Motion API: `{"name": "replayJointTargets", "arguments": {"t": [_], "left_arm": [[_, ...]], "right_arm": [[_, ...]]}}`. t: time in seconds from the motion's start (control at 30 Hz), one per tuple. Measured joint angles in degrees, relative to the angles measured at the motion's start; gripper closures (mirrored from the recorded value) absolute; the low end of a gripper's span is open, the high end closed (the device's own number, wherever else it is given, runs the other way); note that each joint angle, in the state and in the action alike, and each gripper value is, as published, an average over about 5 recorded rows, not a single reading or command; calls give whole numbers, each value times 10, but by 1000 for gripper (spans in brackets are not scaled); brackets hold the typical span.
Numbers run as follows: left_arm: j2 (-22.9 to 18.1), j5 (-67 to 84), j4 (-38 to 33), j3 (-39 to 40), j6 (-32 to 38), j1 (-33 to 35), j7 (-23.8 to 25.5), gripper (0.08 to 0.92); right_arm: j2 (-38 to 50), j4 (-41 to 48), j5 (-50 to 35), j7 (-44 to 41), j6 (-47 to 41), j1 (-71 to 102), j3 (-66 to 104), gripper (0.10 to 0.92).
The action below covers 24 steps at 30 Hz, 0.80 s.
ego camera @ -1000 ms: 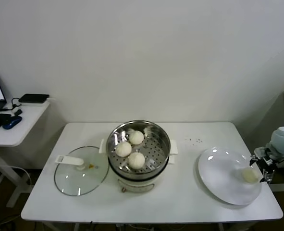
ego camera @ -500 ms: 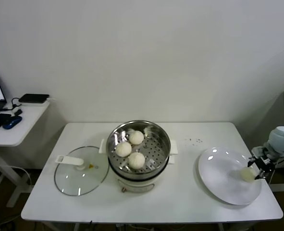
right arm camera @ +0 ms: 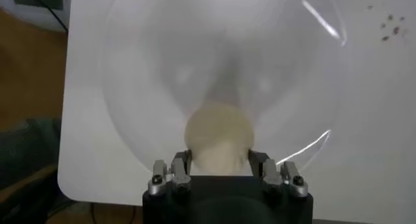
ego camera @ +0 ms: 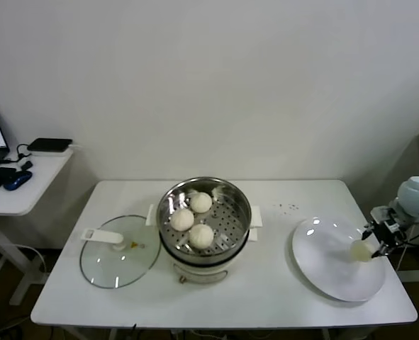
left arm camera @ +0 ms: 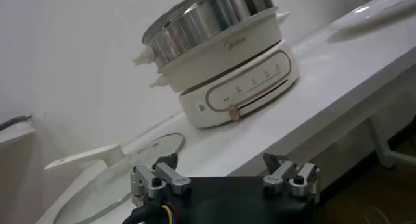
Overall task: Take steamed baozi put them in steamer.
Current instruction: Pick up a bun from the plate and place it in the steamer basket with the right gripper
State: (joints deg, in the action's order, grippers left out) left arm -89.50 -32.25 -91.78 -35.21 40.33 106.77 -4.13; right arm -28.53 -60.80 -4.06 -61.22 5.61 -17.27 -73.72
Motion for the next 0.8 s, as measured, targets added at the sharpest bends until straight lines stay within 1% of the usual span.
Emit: {"name": "replayJointTargets", "arguments": {"t": [0.23,0.43,0.8], "left_arm": [[1,-2,-2,2,3,1,0,177],[4,-2,-2,2,3,1,-1,177],[9,-2,-3,3,3,-1,-1,177]], "right_arm": [[-14,-44,-87,1,-25,-118,-105,436],[-46,-81,-173,5,-53,-219,-182,435],[-134,-148,-323,26,-113,-338,-229,431]]}}
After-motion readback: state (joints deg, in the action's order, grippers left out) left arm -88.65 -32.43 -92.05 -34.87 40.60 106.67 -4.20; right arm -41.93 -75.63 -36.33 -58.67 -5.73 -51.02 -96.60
